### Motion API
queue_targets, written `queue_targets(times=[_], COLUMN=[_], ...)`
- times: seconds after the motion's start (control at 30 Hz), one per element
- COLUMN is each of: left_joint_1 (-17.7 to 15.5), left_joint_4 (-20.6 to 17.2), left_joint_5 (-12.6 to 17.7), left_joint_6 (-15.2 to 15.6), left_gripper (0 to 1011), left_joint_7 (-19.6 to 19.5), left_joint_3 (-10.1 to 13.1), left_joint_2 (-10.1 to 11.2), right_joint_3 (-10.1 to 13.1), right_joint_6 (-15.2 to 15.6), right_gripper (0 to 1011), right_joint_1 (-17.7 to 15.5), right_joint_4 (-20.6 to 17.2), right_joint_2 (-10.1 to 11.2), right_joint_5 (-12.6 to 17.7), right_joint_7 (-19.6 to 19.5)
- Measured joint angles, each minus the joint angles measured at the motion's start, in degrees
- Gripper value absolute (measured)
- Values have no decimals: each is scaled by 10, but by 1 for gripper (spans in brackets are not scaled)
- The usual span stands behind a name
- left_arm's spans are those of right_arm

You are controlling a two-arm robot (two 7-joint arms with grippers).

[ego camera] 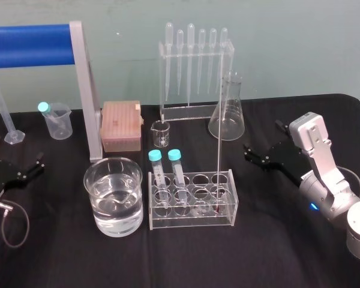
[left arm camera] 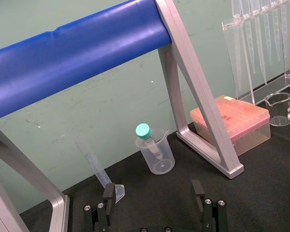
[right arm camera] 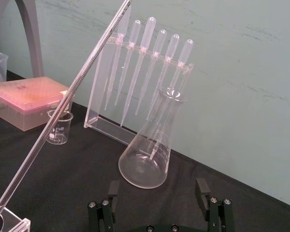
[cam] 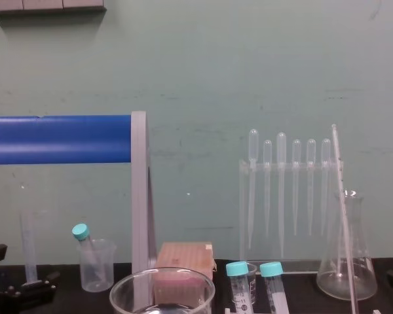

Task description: Hold the thermometer with one hand and immerse one end into the beaker, then reinsert it into the test tube rack.

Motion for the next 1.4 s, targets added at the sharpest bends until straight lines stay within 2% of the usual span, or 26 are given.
queue_targets(times=[1.4], left_joint_1=[0], left_joint_4=[0], left_joint_5=[0], left_joint_6=[0], left_gripper=[1008], left_joint_7=[0], left_joint_3=[0], left_joint_2=[0], right_joint_3=[0], right_joint_6=[0], right_gripper=[1003], right_joint_1=[0], right_joint_4=[0], right_joint_2=[0], right_joint_5=[0], right_joint_7=[0])
